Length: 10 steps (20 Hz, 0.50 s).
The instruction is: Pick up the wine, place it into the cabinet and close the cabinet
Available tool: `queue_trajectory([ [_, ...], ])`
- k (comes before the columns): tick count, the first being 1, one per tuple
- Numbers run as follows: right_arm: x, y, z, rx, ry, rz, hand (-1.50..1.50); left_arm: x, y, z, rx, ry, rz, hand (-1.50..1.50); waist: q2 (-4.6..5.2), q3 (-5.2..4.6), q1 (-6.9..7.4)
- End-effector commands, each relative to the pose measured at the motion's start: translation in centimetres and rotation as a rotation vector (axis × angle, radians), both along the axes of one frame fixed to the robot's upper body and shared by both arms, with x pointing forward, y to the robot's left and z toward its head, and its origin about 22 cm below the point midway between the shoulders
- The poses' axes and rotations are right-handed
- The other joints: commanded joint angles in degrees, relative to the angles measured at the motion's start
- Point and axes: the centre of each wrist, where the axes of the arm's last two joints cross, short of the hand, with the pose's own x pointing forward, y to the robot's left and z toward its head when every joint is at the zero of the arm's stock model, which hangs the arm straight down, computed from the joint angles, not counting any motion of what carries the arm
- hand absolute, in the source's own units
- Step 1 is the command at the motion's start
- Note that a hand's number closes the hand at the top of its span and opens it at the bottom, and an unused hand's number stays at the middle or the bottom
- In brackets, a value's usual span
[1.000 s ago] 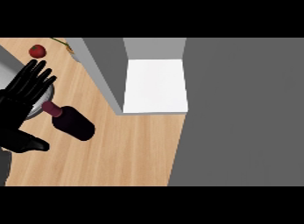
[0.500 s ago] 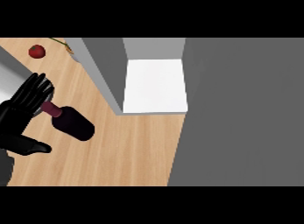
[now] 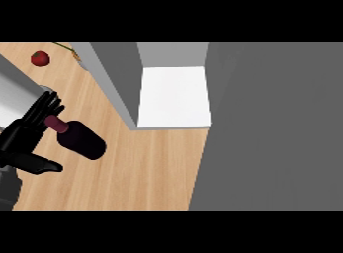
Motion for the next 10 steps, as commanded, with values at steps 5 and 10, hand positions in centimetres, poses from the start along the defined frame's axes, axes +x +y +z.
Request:
queue_trajectory([
  [5,-2.3,-1.6,2.0,0.006,-0.095,-0.053,-1.50,-0.1,-0.3,-4.8,-0.002,0.020,0.014,-1.50,0.26,0.02,0.14],
  [10,-2.7,-1.0,1.7,0.012,-0.111,-0.045,-1.50,0.1,0.1,-6.1,0.028,0.026,0.031,-1.50,0.20,-0.04,-0.32],
])
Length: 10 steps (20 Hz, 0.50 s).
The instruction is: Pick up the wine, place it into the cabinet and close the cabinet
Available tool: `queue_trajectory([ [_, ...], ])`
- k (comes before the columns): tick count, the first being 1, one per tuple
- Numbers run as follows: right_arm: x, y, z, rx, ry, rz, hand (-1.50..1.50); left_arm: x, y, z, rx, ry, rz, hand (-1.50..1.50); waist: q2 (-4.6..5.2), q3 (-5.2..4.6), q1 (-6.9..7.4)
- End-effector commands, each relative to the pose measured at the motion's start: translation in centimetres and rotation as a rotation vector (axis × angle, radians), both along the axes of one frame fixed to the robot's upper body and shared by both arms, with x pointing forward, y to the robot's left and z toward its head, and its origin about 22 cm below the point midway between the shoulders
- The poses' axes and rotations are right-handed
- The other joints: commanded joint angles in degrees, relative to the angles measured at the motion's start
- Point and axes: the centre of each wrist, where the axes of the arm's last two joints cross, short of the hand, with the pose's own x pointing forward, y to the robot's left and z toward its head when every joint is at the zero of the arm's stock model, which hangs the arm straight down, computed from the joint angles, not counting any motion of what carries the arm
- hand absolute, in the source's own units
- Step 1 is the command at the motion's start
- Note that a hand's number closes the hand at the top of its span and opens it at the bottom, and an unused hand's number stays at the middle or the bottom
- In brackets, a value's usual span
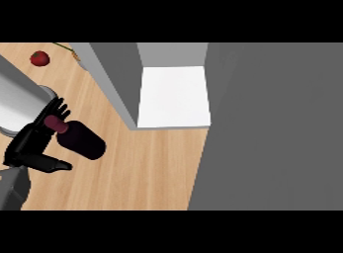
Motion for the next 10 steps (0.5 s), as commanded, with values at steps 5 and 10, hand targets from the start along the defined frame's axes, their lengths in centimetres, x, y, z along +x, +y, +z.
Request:
queue_trajectory([
  [5,-3.9,-1.7,1.5,-0.003,-0.086,-0.032,-1.50,-0.5,0.3,-3.4,-0.036,0.064,-0.030,-1.50,0.00,-0.03,-0.71],
  [10,-3.4,-1.7,1.9,0.031,-0.092,-0.039,-1.50,-0.7,-1.1,-5.1,-0.102,0.101,-0.084,-1.50,0.02,-0.05,-0.24],
])
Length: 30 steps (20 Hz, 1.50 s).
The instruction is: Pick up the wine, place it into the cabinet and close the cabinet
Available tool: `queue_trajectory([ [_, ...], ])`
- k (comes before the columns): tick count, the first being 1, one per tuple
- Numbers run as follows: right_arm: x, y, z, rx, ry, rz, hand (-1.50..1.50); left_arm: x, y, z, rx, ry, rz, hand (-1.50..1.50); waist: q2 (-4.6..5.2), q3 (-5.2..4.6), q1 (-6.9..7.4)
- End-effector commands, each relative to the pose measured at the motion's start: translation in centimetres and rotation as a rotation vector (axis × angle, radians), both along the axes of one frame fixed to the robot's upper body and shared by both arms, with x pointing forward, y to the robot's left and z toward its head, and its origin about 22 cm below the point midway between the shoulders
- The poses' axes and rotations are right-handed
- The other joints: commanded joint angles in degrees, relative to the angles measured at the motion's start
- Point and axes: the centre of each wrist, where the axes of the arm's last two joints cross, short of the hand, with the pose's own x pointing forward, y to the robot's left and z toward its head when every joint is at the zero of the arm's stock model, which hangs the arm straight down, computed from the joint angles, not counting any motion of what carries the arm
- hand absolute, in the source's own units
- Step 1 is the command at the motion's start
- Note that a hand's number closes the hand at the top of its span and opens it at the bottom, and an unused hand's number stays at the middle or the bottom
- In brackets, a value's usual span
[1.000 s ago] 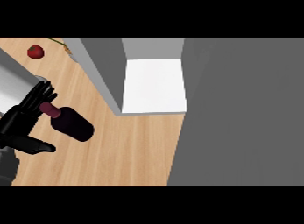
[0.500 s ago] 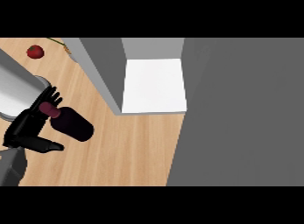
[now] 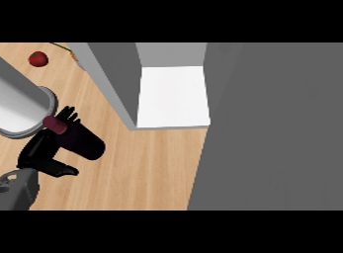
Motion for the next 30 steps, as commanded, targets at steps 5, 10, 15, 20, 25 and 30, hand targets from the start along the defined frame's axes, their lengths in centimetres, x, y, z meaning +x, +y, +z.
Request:
queue_trajectory([
  [5,-3.6,-1.4,1.7,0.026,-0.069,-0.008,-1.50,1.2,-2.7,-1.7,-0.052,0.028,-0.045,-1.50,0.06,-0.06,-0.75],
  [10,-3.3,-1.8,2.4,0.037,-0.090,-0.034,-1.50,-0.2,-2.3,-2.7,-0.060,0.023,-0.082,-1.50,-0.01,-0.03,0.02],
  [15,-3.2,-1.8,2.0,-0.001,-0.086,-0.018,-1.50,0.4,-1.7,-2.3,-0.102,-0.010,-0.033,-1.50,0.12,-0.07,-0.27],
  [20,-2.5,-1.6,2.2,0.011,-0.113,-0.023,-1.50,-0.1,-1.3,-2.7,-0.152,-0.015,-0.022,1.50,0.31,-0.14,-0.30],
  [25,-3.3,-1.4,0.9,0.027,-0.081,-0.040,-1.50,0.3,-1.4,-2.3,-0.112,-0.076,-0.006,1.50,0.12,-0.02,-0.18],
  [30,-3.5,-1.3,0.7,0.013,-0.083,-0.043,-1.50,-1.2,-3.5,-4.0,-0.074,-0.146,0.040,1.50,-0.21,0.02,0.68],
])
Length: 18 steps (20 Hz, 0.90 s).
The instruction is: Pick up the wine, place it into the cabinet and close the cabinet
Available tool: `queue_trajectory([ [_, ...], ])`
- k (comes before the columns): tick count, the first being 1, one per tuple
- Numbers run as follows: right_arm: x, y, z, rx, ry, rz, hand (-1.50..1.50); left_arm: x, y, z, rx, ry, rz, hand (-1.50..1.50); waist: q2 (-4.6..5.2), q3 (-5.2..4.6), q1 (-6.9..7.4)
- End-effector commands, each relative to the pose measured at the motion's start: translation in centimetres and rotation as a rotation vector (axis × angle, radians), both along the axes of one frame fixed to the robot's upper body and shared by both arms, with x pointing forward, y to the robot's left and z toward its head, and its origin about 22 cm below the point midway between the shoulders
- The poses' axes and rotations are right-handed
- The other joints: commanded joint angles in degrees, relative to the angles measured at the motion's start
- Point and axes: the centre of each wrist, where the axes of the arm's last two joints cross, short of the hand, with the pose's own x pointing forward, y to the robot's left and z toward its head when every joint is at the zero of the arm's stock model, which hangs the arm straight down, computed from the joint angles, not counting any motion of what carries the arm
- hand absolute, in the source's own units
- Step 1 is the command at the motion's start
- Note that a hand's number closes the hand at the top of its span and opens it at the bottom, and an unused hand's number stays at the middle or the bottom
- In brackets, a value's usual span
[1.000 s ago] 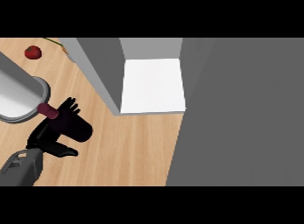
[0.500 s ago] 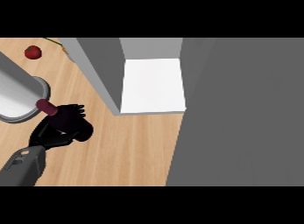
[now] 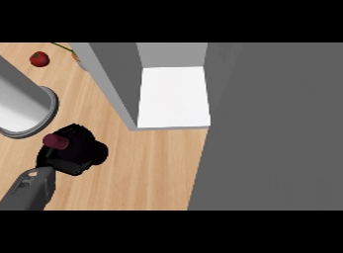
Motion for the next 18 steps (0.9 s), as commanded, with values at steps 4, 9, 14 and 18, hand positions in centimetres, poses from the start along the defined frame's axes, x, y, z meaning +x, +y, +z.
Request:
queue_trajectory([
  [4,-2.5,-2.0,2.3,0.024,-0.086,-0.045,-1.50,-3.4,-4.1,-3.0,-0.044,-0.136,0.138,1.50,-0.61,0.14,1.87],
  [9,-2.7,-1.8,1.7,-0.001,-0.069,-0.050,-1.50,-3.4,-4.8,-1.9,-0.048,-0.174,0.103,1.50,-0.21,0.13,1.58],
  [14,-2.9,-1.9,1.8,0.028,-0.071,-0.052,-1.50,-5.1,-7.2,-2.3,-0.113,-0.137,0.014,1.50,-0.45,0.15,1.48],
  [18,-3.6,-2.6,2.5,0.020,-0.073,-0.039,-1.50,-5.4,-10.2,-1.7,-0.119,-0.176,0.009,1.50,-0.22,0.11,1.21],
])
